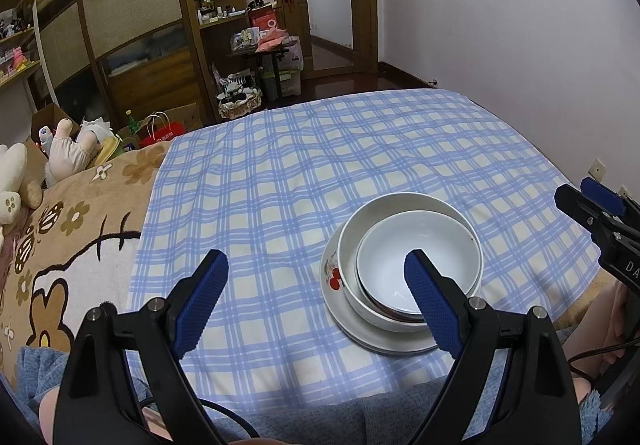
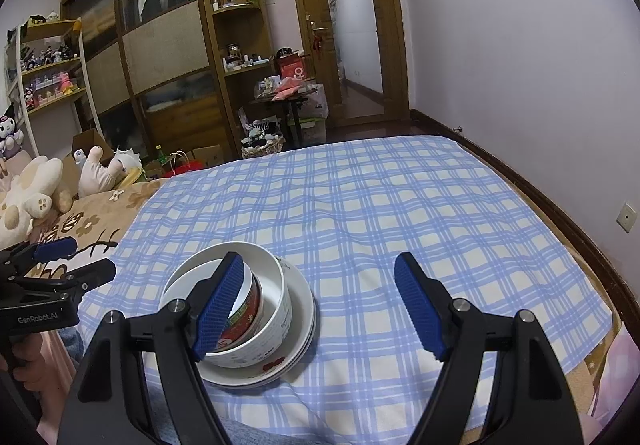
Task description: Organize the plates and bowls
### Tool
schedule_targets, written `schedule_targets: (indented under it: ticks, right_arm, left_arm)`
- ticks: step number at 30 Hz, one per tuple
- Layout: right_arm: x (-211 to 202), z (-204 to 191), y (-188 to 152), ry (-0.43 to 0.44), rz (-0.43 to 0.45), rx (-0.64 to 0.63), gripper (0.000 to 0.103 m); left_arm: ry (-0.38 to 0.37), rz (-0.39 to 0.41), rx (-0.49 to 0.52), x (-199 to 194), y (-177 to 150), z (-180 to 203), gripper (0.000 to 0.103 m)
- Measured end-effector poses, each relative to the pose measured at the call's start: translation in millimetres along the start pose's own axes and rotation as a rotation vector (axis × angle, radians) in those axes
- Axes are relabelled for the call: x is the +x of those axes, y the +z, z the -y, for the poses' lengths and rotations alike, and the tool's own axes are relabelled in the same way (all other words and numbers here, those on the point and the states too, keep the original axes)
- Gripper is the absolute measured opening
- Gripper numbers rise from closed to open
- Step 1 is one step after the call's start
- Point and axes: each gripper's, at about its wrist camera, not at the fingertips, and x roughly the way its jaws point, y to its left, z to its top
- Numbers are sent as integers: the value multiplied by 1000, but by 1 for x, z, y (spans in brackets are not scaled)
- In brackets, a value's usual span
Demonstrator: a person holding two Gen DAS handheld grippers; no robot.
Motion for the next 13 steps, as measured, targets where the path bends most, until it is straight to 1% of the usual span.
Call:
schedule_targets:
  ticks: [13]
  right_arm:
    - [1, 3, 0, -1, -1, 1, 82]
  left_arm:
    - [2, 0, -1, 0, 0, 0, 89]
